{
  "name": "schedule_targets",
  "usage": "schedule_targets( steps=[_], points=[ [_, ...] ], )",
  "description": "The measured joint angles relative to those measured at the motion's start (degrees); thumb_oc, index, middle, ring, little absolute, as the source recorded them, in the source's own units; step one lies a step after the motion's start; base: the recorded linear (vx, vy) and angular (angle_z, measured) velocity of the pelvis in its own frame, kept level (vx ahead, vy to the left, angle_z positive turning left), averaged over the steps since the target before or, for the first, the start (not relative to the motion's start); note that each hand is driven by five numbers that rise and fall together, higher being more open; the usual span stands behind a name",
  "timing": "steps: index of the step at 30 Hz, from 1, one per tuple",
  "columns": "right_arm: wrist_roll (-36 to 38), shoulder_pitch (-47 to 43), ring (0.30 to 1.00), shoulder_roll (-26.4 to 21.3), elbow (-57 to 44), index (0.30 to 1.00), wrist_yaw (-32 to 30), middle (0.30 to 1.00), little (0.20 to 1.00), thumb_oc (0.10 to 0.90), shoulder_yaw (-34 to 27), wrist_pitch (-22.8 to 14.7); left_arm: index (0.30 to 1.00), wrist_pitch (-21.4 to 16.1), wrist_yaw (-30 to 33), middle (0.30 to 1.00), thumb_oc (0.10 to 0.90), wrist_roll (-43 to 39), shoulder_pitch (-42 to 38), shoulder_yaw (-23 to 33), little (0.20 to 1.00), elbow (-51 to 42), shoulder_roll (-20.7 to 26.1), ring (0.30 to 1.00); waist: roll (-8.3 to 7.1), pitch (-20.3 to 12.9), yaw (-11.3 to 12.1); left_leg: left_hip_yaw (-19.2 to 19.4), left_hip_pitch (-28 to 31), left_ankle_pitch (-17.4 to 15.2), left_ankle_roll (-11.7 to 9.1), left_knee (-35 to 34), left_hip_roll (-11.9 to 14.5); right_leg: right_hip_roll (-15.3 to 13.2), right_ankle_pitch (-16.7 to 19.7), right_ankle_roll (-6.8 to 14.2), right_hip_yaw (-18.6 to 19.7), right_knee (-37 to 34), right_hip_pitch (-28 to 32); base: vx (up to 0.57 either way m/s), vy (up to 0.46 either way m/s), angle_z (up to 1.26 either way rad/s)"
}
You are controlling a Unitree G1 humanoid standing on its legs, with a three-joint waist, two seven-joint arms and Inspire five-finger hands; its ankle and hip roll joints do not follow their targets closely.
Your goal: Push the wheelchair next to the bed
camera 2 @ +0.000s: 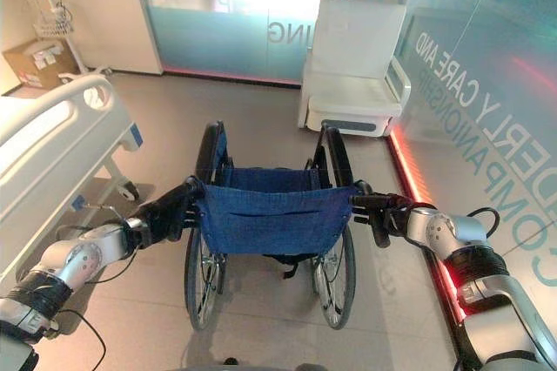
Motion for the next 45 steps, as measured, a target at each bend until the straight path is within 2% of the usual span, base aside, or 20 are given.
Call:
schedule_targets(
  steps=[3, 6, 8, 10, 12, 13, 15, 16, 17, 18, 19, 20, 21, 24, 27, 31, 38, 41, 42, 45],
  points=[
    [0.0, -0.1, 0.300, 1.1, 0.3, 0.300, 0.0, 0.300, 0.300, 0.400, -0.6, -0.3, 0.300, 0.0, 0.6, 0.300, 0.400, 0.1, 0.0, 1.3, 0.300, 0.2, -0.9, 0.300, -0.72, 0.3, -0.1, -0.5, -0.5, 0.0, 0.1, 0.6, 0.0, 0.4, 0.2, 0.7, 0.0, -3.6, 1.3, 0.34, -0.145, -0.08],
    [-0.1, -0.8, 0.300, 1.5, -0.2, 0.300, 0.0, 0.300, 0.300, 0.400, -1.5, -2.0, 0.300, -2.0, 2.2, 0.300, 0.400, 0.0, -0.1, 3.4, 0.300, 0.8, -2.9, 0.300, 2.11, 2.7, 0.0, -6.3, -2.3, -0.6, -0.2, 3.3, 1.8, 3.0, -0.1, 0.7, 2.1, 4.3, -6.4, 0.46, -0.211, -0.09],
    [-0.1, -2.6, 0.300, 1.3, -0.4, 0.300, 0.0, 0.300, 0.300, 0.400, -1.5, -1.6, 0.300, -2.6, 2.3, 0.300, 0.400, -0.1, -0.7, 3.8, 0.300, 0.9, -2.4, 0.300, 3.16, 3.4, -1.4, -8.2, -4.9, -1.3, -0.2, 5.5, 2.6, 3.4, 1.3, 2.9, 2.1, -1.0, -9.2, 0.41, -0.221, 0.32],
    [-0.1, -3.0, 0.300, 1.6, -0.4, 0.300, 0.0, 0.300, 0.300, 0.400, -2.0, -1.6, 0.300, -3.0, 2.7, 0.300, 0.400, -0.1, -1.5, 3.9, 0.300, 1.8, -3.0, 0.300, 2.46, 3.8, -2.5, -8.9, -5.8, -1.5, -0.4, 4.4, 2.2, 1.6, 2.2, 3.8, 1.9, -7.0, -8.9, 0.46, -0.264, 0.76],
    [-0.1, -2.9, 0.300, 1.9, 0.0, 0.300, 0.0, 0.300, 0.300, 0.400, -3.3, -1.5, 0.300, -3.9, 2.5, 0.300, 0.400, -0.1, -3.2, 3.9, 0.300, 2.6, -3.5, 0.300, -1.46, 3.3, -4.0, -8.9, -5.0, -2.4, -1.7, 2.5, 0.6, -0.7, 1.5, 3.2, 2.0, -7.1, -7.5, 0.47, -0.278, 1.06],
    [-0.7, -4.8, 0.300, 1.8, 1.3, 0.300, 0.0, 0.300, 0.300, 0.400, -4.0, -1.6, 0.300, -4.4, 3.0, 0.300, 0.400, -0.1, -5.3, 4.0, 0.300, 4.1, -4.7, 0.300, -2.97, 5.0, -5.3, -4.4, -8.7, -8.4, -0.2, 21.0, -1.7, -2.8, 5.2, 3.0, 1.8, -5.5, -7.4, 0.38, -0.231, 0.89],
    [-1.2, -6.3, 0.300, -1.1, 1.1, 0.300, 0.0, 0.300, 0.300, 0.400, -1.7, -0.9, 0.300, -4.6, 4.9, 0.300, 0.400, 0.0, -4.5, 4.7, 0.300, 4.9, -9.4, 0.300, 2.06, 4.8, -4.0, -2.5, -5.0, -18.8, -1.1, 23.1, 1.2, 0.4, 3.3, 0.0, 2.2, 1.6, -8.3, 0.42, -0.306, 0.33],
    [-1.1, -6.3, 0.300, -1.3, 1.2, 0.300, 0.0, 0.300, 0.300, 0.400, -1.6, -0.6, 0.300, -4.8, 5.2, 0.300, 0.400, 0.0, -3.9, 4.8, 0.300, 4.7, -9.7, 0.300, 2.78, 4.6, -4.2, -2.5, -5.0, -18.7, -1.7, 22.7, 2.0, 1.3, 2.4, -1.4, 1.7, 4.5, -8.7, 0.45, -0.377, 0.18],
    [-0.9, -6.2, 0.300, -1.1, 1.1, 0.300, 0.0, 0.300, 0.300, 0.400, -1.1, -0.1, 0.300, -5.1, 6.0, 0.300, 0.400, 0.0, -1.3, 5.0, 0.300, 2.5, -9.2, 0.300, 3.00, 3.3, -4.6, -1.7, -4.3, -18.0, -8.1, 22.9, 4.1, 3.9, -0.2, -5.6, -1.6, 8.6, -8.5, 0.30, -0.290, 0.19],
    [-0.3, -6.1, 0.300, -0.6, 0.9, 0.300, 0.0, 0.300, 0.300, 0.400, -0.9, 0.0, 0.300, -5.2, 6.3, 0.300, 0.400, -0.2, 0.1, 5.5, 0.300, 0.9, -8.1, 0.300, 1.64, 2.9, -4.2, -1.6, -5.2, -17.8, -11.1, 26.0, 3.7, 4.2, -1.8, -7.5, -2.4, 7.5, -7.4, 0.36, -0.349, -0.06],
    [0.2, -5.9, 0.300, -0.1, 0.5, 0.300, 0.0, 0.300, 0.300, 0.400, -1.5, -0.4, 0.300, -5.5, 6.7, 0.300, 0.400, -0.8, 1.0, 6.4, 0.300, 0.1, -7.6, 0.300, 0.39, 2.8, -2.7, -1.6, -11.5, -15.8, -12.8, 38.5, 3.1, 3.9, -4.3, -7.3, -2.5, 4.7, -6.5, 0.30, -0.251, -0.26],
    [0.1, -5.9, 0.300, 0.3, 0.4, 0.300, 0.0, 0.300, 0.300, 0.400, -1.6, -1.1, 0.300, -5.6, 8.1, 0.300, 0.400, -0.8, 1.1, 6.9, 0.300, 0.1, -9.0, 0.300, 0.31, 2.9, -1.6, -0.9, -19.8, -8.3, -12.6, 53.0, 3.6, 4.0, -3.8, -8.4, -3.4, 3.7, -5.3, 0.31, -0.202, -0.22],
    [0.0, -5.8, 0.300, 0.6, 0.5, 0.300, 0.0, 0.300, 0.300, 0.400, -1.5, -1.3, 0.300, -5.7, 8.8, 0.300, 0.400, -0.8, 1.5, 6.9, 0.300, 0.1, -9.0, 0.300, 0.36, 2.9, -0.9, 0.5, -23.6, -6.5, -11.3, 58.2, 4.6, 4.3, -3.5, -8.3, -3.4, 3.2, -4.5, 0.25, -0.069, -0.13],
    [0.0, -5.8, 0.300, 1.2, 1.0, 0.300, -0.4, 0.300, 0.300, 0.400, 0.2, -2.2, 0.300, -6.5, 9.0, 0.300, 0.400, -0.9, 3.3, 6.9, 0.300, -0.2, -8.8, 0.300, 0.03, 2.9, 1.5, 2.6, -25.2, -7.7, -9.4, 50.7, 4.6, 5.5, -3.4, -8.5, -3.1, -0.2, -0.6, 0.46, -0.007, -0.14],
    [0.0, -5.9, 0.300, 1.9, 1.4, 0.300, -0.6, 0.300, 0.300, 0.400, 0.9, -2.7, 0.300, -6.9, 8.6, 0.300, 0.400, -1.3, 3.8, 6.9, 0.300, -0.4, -7.9, 0.300, 0.61, 2.8, 3.6, 4.6, -20.1, -7.6, -9.4, 21.0, 4.0, 9.4, -2.4, -9.4, 0.2, -6.7, 4.2, 0.58, 0.036, -0.13],
    [0.2, -5.9, 0.300, 2.3, 1.4, 0.300, -1.0, 0.300, 0.300, 0.400, 1.2, -2.9, 0.300, -6.9, 8.8, 0.300, 0.400, -2.5, 3.7, 6.8, 0.300, -0.9, -6.7, 0.300, 2.44, 2.8, 6.4, 5.9, -20.2, -7.5, -9.3, 1.9, 4.5, 13.3, -1.4, -9.7, 4.0, -13.8, 11.4, 0.56, 0.055, -0.31],
    [0.0, -5.4, 0.300, 2.5, 1.4, 0.300, -0.2, 0.300, 0.300, 0.400, 1.2, -2.6, 0.300, -6.4, 10.2, 0.300, 0.400, -3.4, 5.7, 8.2, 0.300, -5.0, -5.5, 0.300, 2.66, 1.4, 10.6, 6.9, -19.8, -6.7, -7.6, 5.3, 2.3, 12.4, -9.0, -8.7, 9.2, -11.6, 17.9, 0.61, 0.140, -0.43],
    [-0.5, -3.8, 0.300, 3.8, 1.4, 0.300, -0.1, 0.300, 0.300, 0.400, 0.9, -3.2, 0.300, -5.7, 10.1, 0.300, 0.400, -3.4, 5.9, 9.1, 0.300, -5.2, -5.6, 0.300, -0.89, -0.8, 13.1, 5.9, -19.0, -3.7, -2.4, 9.5, -1.9, 7.0, -13.4, -6.5, 5.8, -7.7, 18.4, 0.52, 0.246, -0.52],
    [-1.1, -3.1, 0.300, 4.4, 1.4, 0.300, -0.1, 0.300, 0.300, 0.400, 0.8, -4.1, 0.300, -5.7, 9.9, 0.300, 0.400, -3.2, 5.9, 9.2, 0.300, -4.4, -6.0, 0.300, 0.01, -1.3, 12.7, 5.4, -17.4, -0.5, 2.5, 9.3, -2.6, 6.6, -12.6, -4.7, 0.4, 0.3, 16.7, 0.51, 0.294, -0.16],
    [-2.4, -0.8, 0.300, 5.5, 1.0, 0.300, -0.1, 0.300, 0.300, 0.400, 0.1, -4.8, 0.300, -5.3, 8.3, 0.300, 0.400, -2.1, 5.8, 9.6, 0.300, -2.4, -6.9, 0.300, -1.00, -2.4, 9.3, 3.2, -12.9, 2.4, 6.9, 8.8, -5.4, -1.4, -8.2, 0.1, -2.9, 31.5, 5.4, 0.40, 0.233, 0.38]
  ],
)
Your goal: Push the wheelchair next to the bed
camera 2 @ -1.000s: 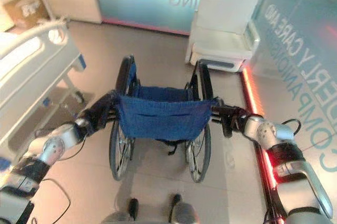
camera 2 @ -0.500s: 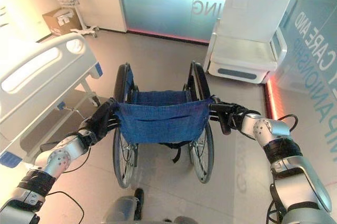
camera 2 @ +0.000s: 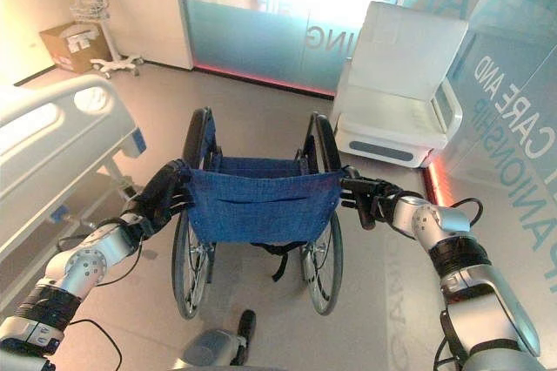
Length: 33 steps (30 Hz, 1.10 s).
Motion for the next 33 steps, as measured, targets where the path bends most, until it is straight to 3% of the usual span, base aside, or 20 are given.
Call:
schedule_targets(
  steps=[1, 3, 4, 7, 8, 9, 10, 11, 12, 14, 17, 20, 22, 23, 24, 25, 27, 29, 31, 33],
  points=[
    [-0.1, 0.1, 0.300, 0.3, 0.0, 0.300, 0.0, 0.300, 0.300, 0.400, -0.2, -0.2, 0.300, 0.0, -0.3, 0.300, 0.400, 0.4, -0.1, 0.0, 0.300, 0.6, -0.1, 0.300, -0.09, -0.2, -0.7, -0.5, 1.3, -0.5, 0.6, -0.7, -0.9, -2.3, -0.2, 0.0, -0.1, 4.7, -3.1, 0.37, 0.094, 0.25],
    [-0.2, -0.2, 0.300, 0.4, -0.1, 0.300, 0.0, 0.300, 0.300, 0.400, -0.5, -1.1, 0.300, 0.0, -1.2, 0.300, 0.400, 1.6, -0.9, 0.0, 0.300, 1.9, -0.5, 0.300, 2.12, -0.1, -2.4, -3.3, 3.9, -0.7, 1.3, -2.8, -0.9, -5.6, -0.9, -1.0, -2.5, 7.5, -10.8, 0.36, -0.065, 0.12],
    [-0.6, 0.0, 0.300, 0.5, -0.1, 0.300, 0.0, 0.300, 0.300, 0.400, -1.0, -1.2, 0.300, 0.0, -1.7, 0.300, 0.400, 1.9, -1.5, 0.0, 0.300, 2.6, -0.7, 0.300, 2.78, 0.1, -2.9, -4.7, 4.8, -0.3, 0.7, -3.1, -0.5, -5.0, -1.1, -1.2, -3.8, 3.1, -11.6, 0.33, -0.141, 0.35],
    [-1.2, 2.3, 0.300, 0.8, -0.3, 0.300, 0.0, 0.300, 0.300, 0.400, -2.9, -2.6, 0.300, -0.1, -3.3, 0.300, 0.400, 4.2, -5.2, -0.9, 0.300, 5.7, -2.3, 0.300, 4.25, 0.9, -4.8, -13.0, 7.0, -2.1, -2.7, -3.4, 0.6, 0.8, -0.4, -1.4, -4.3, -22.0, -13.4, 0.34, -0.141, 0.44],
    [-1.2, 2.8, 0.300, 0.8, -0.8, 0.300, 0.0, 0.300, 0.300, 0.400, -3.8, -3.7, 0.300, -0.3, -3.3, 0.300, 0.400, 4.8, -5.8, -0.8, 0.300, 5.9, -2.7, 0.300, 4.71, 1.5, -5.9, -13.3, 7.8, -3.8, -4.5, -3.2, 1.6, 3.7, 2.4, -2.0, -4.7, -31.6, -13.9, 0.45, -0.192, 0.52],
    [-1.4, 3.7, 0.300, 0.7, -2.0, 0.300, 0.0, 0.300, 0.300, 0.400, -3.9, -4.1, 0.300, -0.5, -3.8, 0.300, 0.400, 5.0, -5.7, -0.6, 0.300, 6.4, -2.9, 0.300, 3.96, 2.1, -7.0, -5.0, 7.3, -9.7, -5.0, -0.8, 3.1, 4.0, 6.8, -0.1, -4.2, -38.8, -14.8, 0.51, -0.217, 0.58],
    [-1.2, 4.1, 0.300, 0.2, -2.8, 0.300, 0.0, 0.300, 0.300, 0.400, -4.1, -4.1, 0.300, -0.5, -4.2, 0.300, 0.400, 4.9, -5.7, -0.6, 0.300, 6.4, -2.7, 0.300, 3.29, 2.4, -8.0, -0.5, 7.5, -11.2, -3.2, 0.5, 3.7, 3.2, 8.4, 2.4, -3.5, -41.5, -14.8, 0.52, -0.208, 0.85],
    [-0.6, 4.3, 0.300, -0.7, -3.1, 0.300, 0.0, 0.300, 0.300, 0.400, -4.6, -3.9, 0.300, -0.5, -4.6, 0.300, 0.400, 4.9, -5.5, -0.6, 0.300, 6.4, -2.6, 0.300, 2.95, 2.6, -9.7, -2.8, 8.1, -10.8, -0.1, 2.0, 1.8, 1.5, 11.3, 5.6, -1.4, -44.4, -14.9, 0.43, -0.154, 0.65],
    [-0.5, 4.0, 0.300, -1.2, -2.9, 0.300, 0.0, 0.300, 0.300, 0.400, -4.5, -3.5, 0.300, -0.5, -4.2, 0.300, 0.400, 5.0, -5.4, -0.5, 0.300, 6.5, -3.6, 0.300, 2.85, 2.6, -9.3, -7.6, 9.9, -10.8, -0.1, 1.4, 0.2, 0.5, 14.2, 4.9, -1.8, -45.6, -16.7, 0.49, -0.169, 0.65],
    [-0.8, 3.7, 0.300, -1.0, -2.6, 0.300, 0.4, 0.300, 0.300, 0.400, -4.7, -3.5, 0.300, -0.8, -4.3, 0.300, 0.400, 5.0, -5.6, -0.5, 0.300, 6.2, -3.7, 0.300, 2.59, 3.0, -10.5, -10.8, 12.8, -10.7, 0.1, -0.4, -0.1, 0.4, 18.3, 4.9, -2.0, -50.7, -18.3, 0.54, -0.209, 0.41],
    [-2.5, 2.7, 0.300, -1.4, -1.5, 0.300, 1.9, 0.300, 0.300, 0.400, -5.5, -3.3, 0.300, -1.2, -4.3, 0.300, 0.400, 5.3, -5.9, -0.4, 0.300, 6.9, -5.1, 0.300, 3.03, 3.3, -11.5, -19.4, 16.3, -13.3, -1.8, 0.1, 0.0, 2.1, 20.2, 4.5, 0.3, -53.0, -17.3, 0.57, -0.299, 0.55],
    [-2.7, 2.6, 0.300, -2.0, -1.5, 0.300, 2.9, 0.300, 0.300, 0.400, -6.3, -2.9, 0.300, -1.3, -4.5, 0.300, 0.400, 5.3, -5.9, -0.3, 0.300, 6.9, -5.3, 0.300, 0.63, 2.6, -13.6, -22.2, 17.3, -16.5, -5.5, 2.0, -0.7, 1.4, 20.0, 3.5, 3.8, -49.6, -12.3, 0.42, -0.278, 0.82],
    [-4.0, 2.1, 0.300, -3.7, -1.2, 0.300, 4.3, 0.300, 0.300, 0.400, -6.4, -2.4, 0.300, -1.3, -3.7, 0.300, 0.400, 5.5, -5.7, 0.1, 0.300, 6.5, -8.1, 0.300, 1.42, 2.6, -14.3, -19.0, 17.8, -18.4, -8.1, 4.1, 1.4, 2.1, 22.7, -1.1, 2.5, -44.8, -11.4, 0.46, -0.370, 0.97],
    [-4.4, 1.9, 0.300, -4.1, -1.0, 0.300, 4.7, 0.300, 0.300, 0.400, -6.4, -2.4, 0.300, -1.3, -2.9, 0.300, 0.400, 5.5, -4.9, 0.5, 0.300, 5.3, -8.5, 0.300, 1.40, 2.6, -13.9, -16.5, 15.7, -19.3, -9.5, 9.7, 2.0, 2.4, 21.0, -3.5, 1.5, -42.5, -11.5, 0.37, -0.348, 0.69],
    [-4.4, 1.8, 0.300, -4.2, -0.8, 0.300, 4.9, 0.300, 0.300, 0.400, -6.3, -2.4, 0.300, -1.4, -2.6, 0.300, 0.400, 5.5, -4.6, 0.6, 0.300, 4.8, -8.8, 0.300, 1.43, 2.6, -13.6, -15.0, 14.1, -19.4, -10.0, 13.0, 2.2, 2.7, 20.1, -3.7, 1.3, -42.0, -11.5, 0.33, -0.319, 0.46],
    [-4.6, 0.9, 0.300, -4.8, 0.1, 0.300, 6.2, 0.300, 0.300, 0.400, -6.2, -2.5, 0.300, -1.5, -1.7, 0.300, 0.400, 5.5, -4.2, 0.6, 0.300, 3.8, -9.0, 0.300, 1.52, 2.6, -12.9, -11.1, 7.4, -19.4, -11.5, 25.6, 2.9, 3.3, 18.5, -4.8, 1.0, -41.2, -11.3, 0.20, -0.170, 0.15],
    [-6.0, -0.4, 0.300, -4.4, 0.9, 0.300, 6.8, 0.300, 0.300, 0.400, -5.0, -2.8, 0.300, -2.2, -0.8, 0.300, 0.400, 5.5, -2.8, 0.7, 0.300, 3.1, -9.0, 0.300, 1.64, 2.6, -10.1, -7.4, 1.7, -13.9, -15.8, 38.0, 4.9, 4.3, 16.9, -7.0, 0.3, -41.1, -10.3, 0.31, -0.222, -0.11],
    [-6.9, -1.0, 0.300, -4.1, 1.8, 0.300, 7.1, 0.300, 0.300, 0.400, -4.1, -3.1, 0.300, -2.6, -0.3, 0.300, 0.400, 5.5, -2.4, 0.6, 0.300, 2.9, -9.3, 0.300, 1.19, 3.0, -9.2, -5.7, -5.3, -12.4, -15.9, 47.8, 7.7, 5.3, 15.3, -8.3, -2.2, -42.8, -7.2, 0.37, -0.133, 0.25],
    [-7.1, -1.7, 0.300, -3.5, 3.2, 0.300, 7.2, 0.300, 0.300, 0.400, -3.2, -4.0, 0.300, -2.8, 0.0, 0.300, 0.400, 5.6, -1.6, 0.6, 0.300, 2.4, -9.0, 0.300, 0.47, 3.6, -8.3, -3.6, -5.6, -12.8, -15.4, 42.5, 9.3, 5.9, 14.6, -8.8, -3.1, -44.4, -4.2, 0.41, -0.028, 0.23],
    [-7.4, -2.8, 0.300, -3.4, 4.0, 0.300, 7.2, 0.300, 0.300, 0.400, -1.6, -4.2, 0.300, -3.2, 0.0, 0.300, 0.400, 5.4, -0.2, 0.7, 0.300, 2.1, -8.9, 0.300, 0.95, 3.8, -7.4, -0.8, -3.5, -12.8, -15.3, 27.1, 10.3, 7.6, 14.1, -9.1, -3.7, -47.1, -0.4, 0.47, 0.020, 0.08]
  ],
)
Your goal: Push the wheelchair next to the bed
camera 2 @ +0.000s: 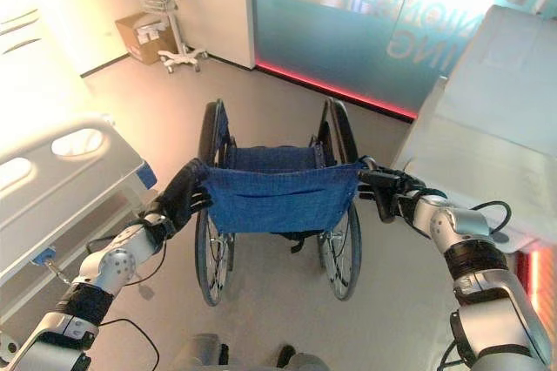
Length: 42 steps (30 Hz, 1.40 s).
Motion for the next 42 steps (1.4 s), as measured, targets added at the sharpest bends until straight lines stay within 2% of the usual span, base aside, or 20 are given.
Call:
schedule_targets(
  steps=[6, 11, 13, 14, 16, 18, 20, 23, 27, 28, 30, 31, 32, 33, 34, 36, 37, 38, 39, 42],
  points=[
    [-0.3, -1.1, 0.300, -0.1, 1.3, 0.300, 0.0, 0.300, 0.300, 0.400, 0.6, 0.0, 0.300, -0.3, 0.6, 0.300, 0.400, -1.2, 0.1, 0.0, 0.300, -1.5, 0.5, 0.300, 1.85, 0.5, 2.8, 5.6, -1.2, 5.1, -0.6, -30.6, -0.6, 5.4, -2.0, -0.4, -0.9, -6.0, 7.4, 0.52, 0.031, -0.01],
    [0.7, -1.9, 0.300, 0.9, 3.5, 0.300, 1.0, 0.300, 0.300, 0.400, 1.8, 0.1, 0.300, 1.3, 0.3, 0.300, 0.400, -1.8, 0.3, 0.1, 0.300, -2.5, 3.4, 0.300, 2.99, 0.0, 6.4, 4.1, -3.8, 6.7, -0.6, -27.0, -1.4, 7.4, -7.4, -0.5, 2.2, -2.8, 11.2, 0.49, 0.109, -0.38],
    [0.4, -2.2, 0.300, 2.5, 4.8, 0.300, 1.3, 0.300, 0.300, 0.400, 1.6, -0.3, 0.300, 1.7, -1.5, 0.300, 0.400, -1.7, -0.4, 0.3, 0.300, -1.1, 5.0, 0.300, 1.50, -0.9, 8.5, 5.1, -1.9, 6.5, 2.7, -24.4, -4.2, 5.1, -11.4, 1.5, 1.5, 0.1, 11.9, 0.61, 0.269, -0.70],
    [-0.1, -1.5, 0.300, 3.6, 5.5, 0.300, 1.3, 0.300, 0.300, 0.400, 1.8, -0.1, 0.300, 2.4, -2.3, 0.300, 0.400, -1.5, -0.4, 0.3, 0.300, 0.1, 5.4, 0.300, -0.28, -2.9, 9.9, 5.6, 0.0, 6.2, 6.3, -24.2, -7.0, 2.1, -15.0, 3.3, -0.6, 4.6, 10.8, 0.34, 0.234, -0.52],
    [-1.2, -0.9, 0.300, 4.4, 5.6, 0.300, 1.3, 0.300, 0.300, 0.400, 1.5, -0.5, 0.300, 2.6, -3.5, 0.300, 0.400, -1.4, -1.0, 0.3, 0.300, 1.8, 5.2, 0.300, 1.00, -4.0, 8.2, 4.5, 2.2, 11.6, 15.0, -25.1, -8.1, 0.6, -17.9, 6.6, -2.6, 18.5, 7.5, 0.36, 0.274, 0.10],
    [-1.5, 0.0, 0.300, 4.4, 5.5, 0.300, 1.3, 0.300, 0.300, 0.400, 0.1, -0.7, 0.300, 2.7, -5.6, 0.300, 0.400, -0.9, -4.0, -0.3, 0.300, 5.8, 4.9, 0.300, 0.54, -4.0, 6.5, 4.0, 4.5, 9.9, 16.5, -24.9, -9.2, -4.7, -15.4, 8.8, -3.0, 38.9, 0.1, 0.28, 0.144, 0.53],
    [-2.2, 0.1, 0.300, 5.0, 5.3, 0.300, 1.3, 0.300, 0.300, 0.400, -0.7, -0.8, 0.300, 2.7, -5.8, 0.300, 0.400, -0.5, -4.4, -0.3, 0.300, 6.2, 5.0, 0.300, 0.02, -4.2, 5.0, 1.8, 6.9, 9.3, 16.8, -26.9, -11.0, -10.2, -14.8, 7.6, -2.8, 48.2, -4.8, 0.41, -0.015, 0.23],
    [-3.8, -0.1, 0.300, 5.6, 5.0, 0.300, 1.3, 0.300, 0.300, 0.400, -2.6, -1.2, 0.300, 2.1, -5.8, 0.300, 0.400, -0.7, -6.2, -0.3, 0.300, 7.1, 4.9, 0.300, 1.64, -3.9, 5.0, -3.9, 8.9, 9.4, 15.9, -29.3, -9.7, -10.8, -15.4, 6.7, -4.0, 34.5, -6.7, 0.17, -0.142, -0.06],
    [-3.8, -0.4, 0.300, 5.5, 4.8, 0.300, 1.3, 0.300, 0.300, 0.400, -3.1, -4.7, 0.300, 0.1, -4.5, 0.300, 0.400, -1.3, -8.0, 0.0, 0.300, 6.8, 3.5, 0.300, 4.78, -2.0, 4.6, -14.9, 10.1, 8.3, 13.9, -29.6, -6.7, -3.5, -11.8, 8.8, -1.0, 9.9, -8.6, 0.26, -0.189, 0.03],
    [-3.7, -0.7, 0.300, 5.1, 4.7, 0.300, 1.4, 0.300, 0.300, 0.400, -3.1, -5.2, 0.300, -0.6, -4.5, 0.300, 0.400, -1.5, -8.0, -0.1, 0.300, 6.4, 3.7, 0.300, 5.35, -1.8, 4.0, -16.7, 10.2, 7.7, 12.9, -29.5, -6.4, -0.8, -7.2, 8.6, 2.2, 2.8, -9.3, 0.43, -0.202, 0.48],
    [-3.1, -0.9, 0.300, 3.8, 4.4, 0.300, 1.9, 0.300, 0.300, 0.400, -3.3, -5.2, 0.300, -0.7, -4.5, 0.300, 0.400, -1.5, -8.2, -0.1, 0.300, 6.2, 3.4, 0.300, 4.05, -1.7, 1.5, -17.1, 10.2, 4.4, 10.5, -29.0, -8.0, -1.3, 0.3, 8.9, 6.9, -6.5, -8.1, 0.43, -0.224, 0.89],
    [-3.0, -0.9, 0.300, 3.3, 4.3, 0.300, 2.1, 0.300, 0.300, 0.400, -3.2, -4.9, 0.300, -0.2, -4.7, 0.300, 0.400, -1.6, -8.1, -0.4, 0.300, 5.6, 4.3, 0.300, -0.41, -0.9, -0.3, -6.3, 10.5, 2.1, 9.6, -28.0, -9.4, -9.7, 10.1, 10.1, 6.9, -2.2, -5.7, 0.44, -0.292, 1.19],
    [-2.7, -0.8, 0.300, 2.4, 4.5, 0.300, 2.2, 0.300, 0.300, 0.400, -3.2, -3.7, 0.300, 0.1, -4.5, 0.300, 0.400, -1.5, -7.9, -0.8, 0.300, 5.6, 3.1, 0.300, -1.58, -0.7, -1.4, -5.5, 11.3, 1.2, 13.5, -26.1, -11.3, -13.9, 3.9, 15.7, 8.2, 4.0, -4.8, 0.45, -0.314, 1.10],
    [-2.8, -0.6, 0.300, 2.1, 4.7, 0.300, 2.2, 0.300, 0.300, 0.400, -3.5, -3.9, 0.300, 0.0, -4.1, 0.300, 0.400, -1.3, -7.8, -1.1, 0.300, 5.5, 2.1, 0.300, 0.02, -0.1, -1.4, -9.2, 12.4, 0.9, 13.2, -25.3, -11.2, -13.5, 1.6, 15.0, 8.6, 7.2, -6.6, 0.48, -0.386, 0.48],
    [-2.7, -1.3, 0.300, 0.4, 4.8, 0.300, 3.6, 0.300, 0.300, 0.400, -3.7, -4.3, 0.300, -0.8, -3.6, 0.300, 0.400, -1.0, -8.0, -1.2, 0.300, 4.5, 1.5, 0.300, 3.15, 1.6, -1.3, -15.7, 14.1, 1.2, 13.1, -25.7, -8.6, -9.0, -0.2, 12.0, 9.4, 7.7, -8.7, 0.41, -0.377, 0.13],
    [-2.6, -1.9, 0.300, -1.3, 3.3, 0.300, 5.2, 0.300, 0.300, 0.400, -4.8, -4.4, 0.300, -1.0, -4.8, 0.300, 0.400, -1.0, -8.0, -1.3, 0.300, 2.6, 3.4, 0.300, 6.25, 3.1, -1.7, -21.9, 13.4, 0.8, 10.9, -25.0, -5.3, -2.1, 3.6, 12.3, 11.9, -3.6, -9.8, 0.47, -0.441, 0.48],
    [-2.6, -2.0, 0.300, -1.2, 3.3, 0.300, 5.2, 0.300, 0.300, 0.400, -5.1, -4.4, 0.300, -1.0, -5.0, 0.300, 0.400, -1.0, -8.4, -1.3, 0.300, 2.8, 3.5, 0.300, 5.55, 3.1, -2.3, -23.6, 13.2, 0.4, 10.2, -24.4, -5.8, -1.9, 5.6, 12.2, 12.4, -6.5, -9.3, 0.42, -0.358, 1.28],
    [-2.7, -2.0, 0.300, -1.3, 3.5, 0.300, 5.2, 0.300, 0.300, 0.400, -5.0, -3.6, 0.300, -0.7, -5.1, 0.300, 0.400, -1.1, -9.5, -1.7, 0.300, 3.8, 3.7, 0.300, 1.78, 3.1, -4.3, -24.1, 13.2, -1.1, 7.5, -23.7, -8.5, -5.1, 9.6, 11.2, 13.3, -5.4, -5.9, 0.26, -0.209, 1.46],
    [-2.6, -1.9, 0.300, -1.4, 3.4, 0.300, 5.2, 0.300, 0.300, 0.400, -4.9, -2.9, 0.300, -0.4, -5.2, 0.300, 0.400, -1.2, -9.9, -1.9, 0.300, 3.9, 3.7, 0.300, -0.56, 3.0, -5.3, -21.5, 13.7, -2.1, 7.7, -23.8, -9.5, -7.3, 7.9, 11.1, 12.7, -4.0, -3.2, 0.29, -0.231, 1.46],
    [-3.2, -2.9, 0.300, -3.0, 4.4, 0.300, 5.3, 0.300, 0.300, 0.400, -4.8, -3.6, 0.300, -0.7, -4.6, 0.300, 0.400, -1.8, -12.0, -2.6, 0.300, 5.5, 1.5, 0.300, 1.32, 3.3, -5.1, -18.7, 12.5, -2.4, 6.5, -21.4, -5.8, -4.9, 2.6, 9.2, 9.9, 0.2, -3.2, 0.42, -0.388, 0.79]
  ],
)
